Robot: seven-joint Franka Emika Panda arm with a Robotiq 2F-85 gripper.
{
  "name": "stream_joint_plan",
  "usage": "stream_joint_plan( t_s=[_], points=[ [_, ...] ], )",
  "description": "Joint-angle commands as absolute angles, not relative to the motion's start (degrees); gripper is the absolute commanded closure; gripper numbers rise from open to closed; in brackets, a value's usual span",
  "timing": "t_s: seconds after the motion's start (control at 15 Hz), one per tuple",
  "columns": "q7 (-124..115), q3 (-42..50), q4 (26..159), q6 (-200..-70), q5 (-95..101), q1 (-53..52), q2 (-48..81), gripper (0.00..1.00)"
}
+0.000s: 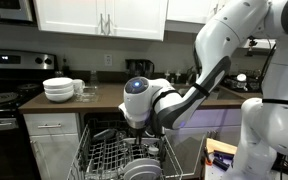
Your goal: Put the plates near each other in the dishwasher
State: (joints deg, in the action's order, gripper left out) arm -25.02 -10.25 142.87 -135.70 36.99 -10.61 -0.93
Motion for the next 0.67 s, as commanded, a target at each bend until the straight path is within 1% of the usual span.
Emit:
stream_joint_plan(
  t_s=[0.0, 0.33, 0.4, 0.6],
  points=[
    [-24.45, -10.21, 143.82, -135.59, 35.41, -10.08, -2.50, 0.95],
    [-24.39, -9.95, 146.28, -135.64, 34.56, -9.14, -6.42, 0.95],
    [-24.39, -9.95, 146.31, -135.64, 34.51, -9.14, -6.42, 0.99],
    [-21.49, -9.31, 146.37, -136.22, 31.80, -9.12, -6.09, 0.99]
  ],
)
